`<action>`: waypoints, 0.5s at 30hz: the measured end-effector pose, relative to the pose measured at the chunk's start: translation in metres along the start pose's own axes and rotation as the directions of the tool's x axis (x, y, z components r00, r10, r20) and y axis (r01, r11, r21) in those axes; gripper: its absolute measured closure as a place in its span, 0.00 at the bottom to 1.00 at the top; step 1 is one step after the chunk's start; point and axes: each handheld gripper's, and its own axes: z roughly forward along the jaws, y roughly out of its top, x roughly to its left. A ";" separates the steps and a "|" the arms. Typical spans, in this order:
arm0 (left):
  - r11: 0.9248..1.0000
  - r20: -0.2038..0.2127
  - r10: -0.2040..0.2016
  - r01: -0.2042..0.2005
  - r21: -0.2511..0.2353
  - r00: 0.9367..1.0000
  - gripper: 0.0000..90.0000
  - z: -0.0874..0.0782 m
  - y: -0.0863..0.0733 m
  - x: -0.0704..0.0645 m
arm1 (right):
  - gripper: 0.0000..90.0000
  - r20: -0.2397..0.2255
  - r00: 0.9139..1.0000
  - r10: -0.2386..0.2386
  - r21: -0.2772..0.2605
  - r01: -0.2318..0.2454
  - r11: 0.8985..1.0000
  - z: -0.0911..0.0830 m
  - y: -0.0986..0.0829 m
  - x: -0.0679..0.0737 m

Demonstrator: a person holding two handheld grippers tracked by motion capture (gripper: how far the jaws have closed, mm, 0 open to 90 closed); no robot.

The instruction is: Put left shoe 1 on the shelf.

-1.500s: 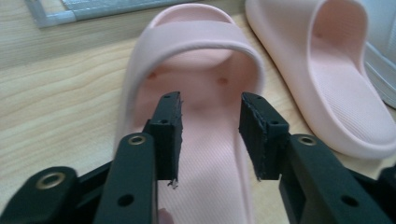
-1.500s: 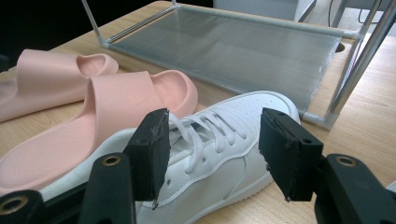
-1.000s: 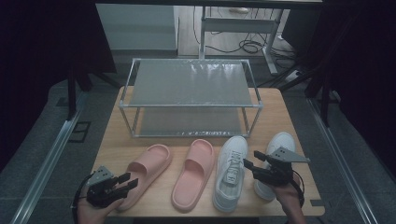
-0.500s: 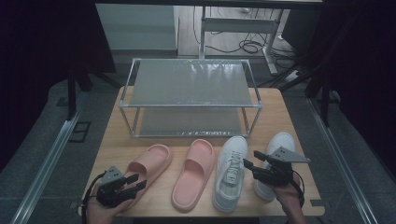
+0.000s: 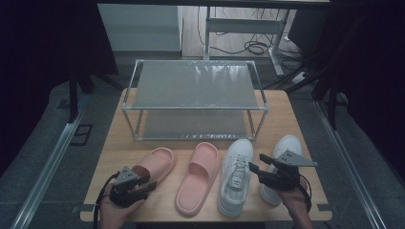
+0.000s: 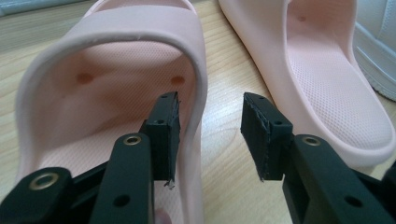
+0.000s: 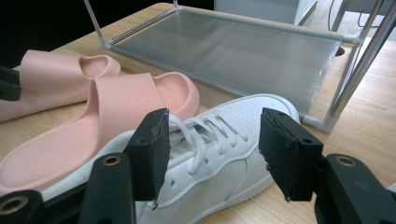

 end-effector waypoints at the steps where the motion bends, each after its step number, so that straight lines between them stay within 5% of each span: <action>1: 1.000 0.001 0.002 -0.002 0.002 1.000 0.65 0.002 0.001 0.000 | 0.49 0.000 1.000 0.000 -0.003 0.000 1.000 0.000 0.000 0.000; 15: 0.999 -0.053 0.017 -0.015 0.030 0.998 0.82 0.020 0.007 -0.001 | 0.49 -0.005 1.000 -0.013 -0.008 0.013 1.000 -0.002 0.002 0.003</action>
